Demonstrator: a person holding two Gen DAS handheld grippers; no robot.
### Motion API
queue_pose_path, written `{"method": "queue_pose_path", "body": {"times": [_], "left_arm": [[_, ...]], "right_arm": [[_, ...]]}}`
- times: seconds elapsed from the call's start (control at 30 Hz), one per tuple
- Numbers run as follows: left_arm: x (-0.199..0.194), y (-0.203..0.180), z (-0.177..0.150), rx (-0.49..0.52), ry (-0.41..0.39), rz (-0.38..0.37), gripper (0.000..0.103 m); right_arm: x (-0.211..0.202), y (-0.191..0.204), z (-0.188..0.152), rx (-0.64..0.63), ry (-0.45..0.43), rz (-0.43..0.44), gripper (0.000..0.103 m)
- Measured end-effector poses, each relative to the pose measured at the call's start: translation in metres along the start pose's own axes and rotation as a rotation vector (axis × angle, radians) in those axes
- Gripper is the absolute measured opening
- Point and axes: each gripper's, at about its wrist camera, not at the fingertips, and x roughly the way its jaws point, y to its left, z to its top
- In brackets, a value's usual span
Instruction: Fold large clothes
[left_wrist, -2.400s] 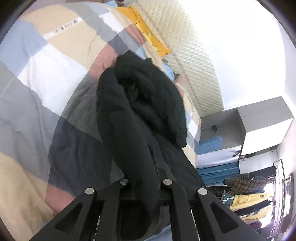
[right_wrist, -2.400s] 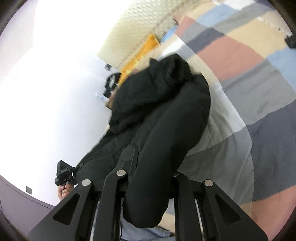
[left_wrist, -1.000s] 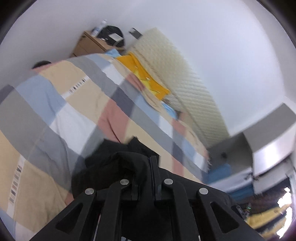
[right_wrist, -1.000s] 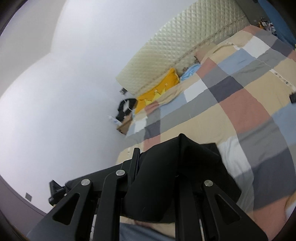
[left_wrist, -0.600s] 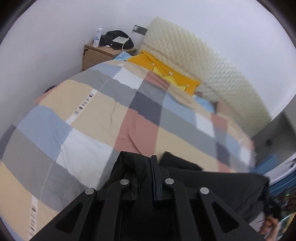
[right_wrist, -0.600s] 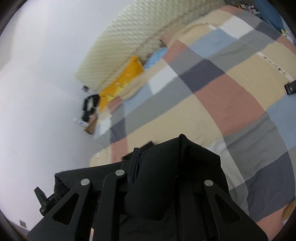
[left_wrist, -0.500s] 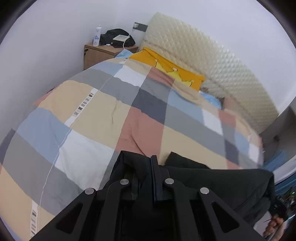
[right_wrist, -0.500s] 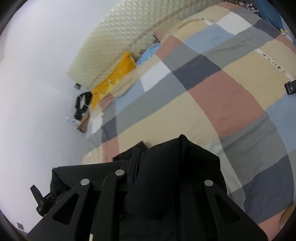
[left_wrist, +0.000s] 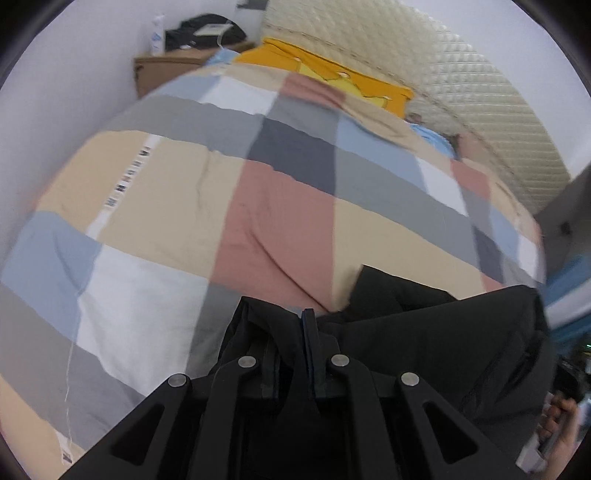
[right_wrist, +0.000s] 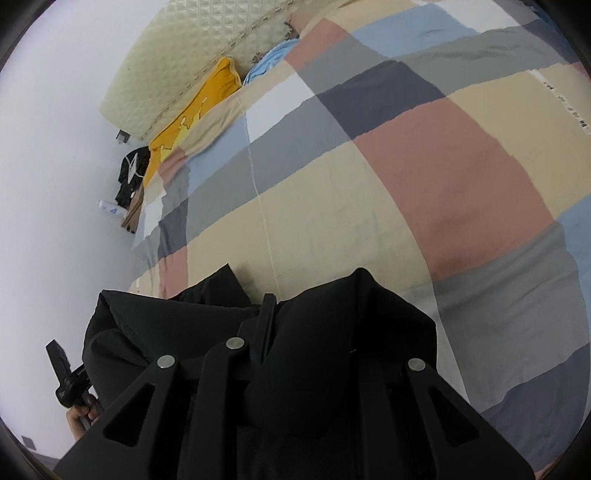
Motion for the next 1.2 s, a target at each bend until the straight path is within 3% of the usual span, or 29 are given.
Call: {"method": "queue_pose_path", "body": {"times": [0.17,0.27,0.33,0.43,0.53,0.67,0.8,0.87,1.07,1.2], "left_arm": [[-0.027,0.015,-0.001,-0.036,0.083,-0.156,0.022],[-0.041,0.033,-0.003,-0.123,0.159,-0.256,0.048],[-0.065,0.05,-0.008,-0.17,0.13,-0.291,0.067],[-0.105,0.062,-0.017,-0.122,0.038,-0.247,0.067],[-0.131,0.063,-0.029,-0.079,-0.005,-0.211,0.067],[-0.151,0.03,-0.049,0.051,-0.043,-0.202,0.067],[-0.156,-0.019,-0.069,0.177,-0.081,-0.232,0.067],[-0.149,-0.043,-0.078,0.231,-0.08,-0.19,0.067],[-0.11,-0.092,-0.105,0.323,-0.113,-0.119,0.067],[-0.072,-0.114,-0.124,0.336,-0.131,-0.119,0.067]], "right_arm": [[-0.02,-0.003,-0.005,0.037,0.013,0.035,0.023],[-0.04,0.007,-0.013,0.002,-0.01,0.019,0.03],[-0.053,0.013,-0.019,-0.011,-0.03,0.012,0.037],[-0.076,0.02,-0.026,-0.017,-0.059,0.019,0.046],[-0.095,0.031,-0.033,-0.04,-0.081,-0.002,0.055],[-0.128,0.044,-0.034,-0.061,-0.169,-0.075,0.085],[-0.163,0.052,-0.034,-0.068,-0.256,-0.057,0.086],[-0.164,0.057,-0.039,-0.086,-0.268,-0.058,0.086],[-0.111,0.08,-0.088,-0.227,-0.243,-0.073,0.086],[-0.065,0.084,-0.114,-0.275,-0.234,-0.074,0.086]]}}
